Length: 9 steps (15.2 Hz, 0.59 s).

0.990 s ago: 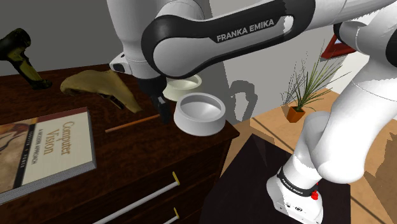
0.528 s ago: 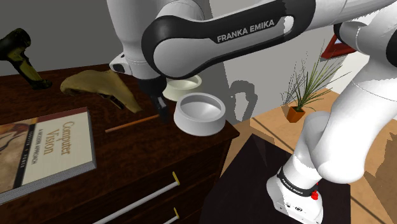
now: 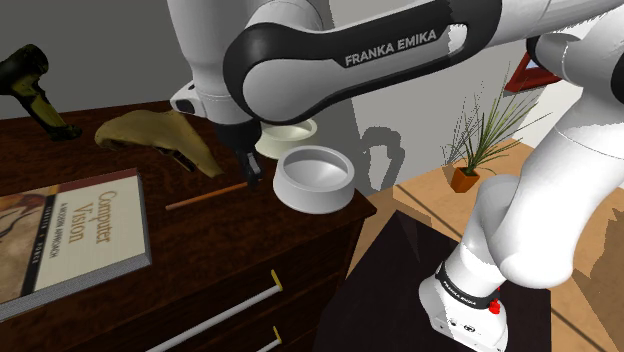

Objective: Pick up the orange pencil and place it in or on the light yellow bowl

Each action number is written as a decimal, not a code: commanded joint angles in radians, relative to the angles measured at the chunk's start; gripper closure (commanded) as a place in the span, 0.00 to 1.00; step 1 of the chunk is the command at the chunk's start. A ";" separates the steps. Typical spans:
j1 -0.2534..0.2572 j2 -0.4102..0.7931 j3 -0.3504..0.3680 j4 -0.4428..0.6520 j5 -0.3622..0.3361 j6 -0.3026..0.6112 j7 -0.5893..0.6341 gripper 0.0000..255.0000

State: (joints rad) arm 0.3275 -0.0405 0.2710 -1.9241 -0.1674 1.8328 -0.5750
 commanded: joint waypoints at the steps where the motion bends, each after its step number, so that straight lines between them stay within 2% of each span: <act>1: -0.004 0.008 -0.004 0.002 -0.002 -0.005 -0.005 1.00; 9: -0.004 0.000 -0.004 0.100 0.004 -0.109 -0.023 1.00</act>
State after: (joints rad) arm 0.3235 -0.0402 0.2673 -1.8393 -0.1637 1.7386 -0.5953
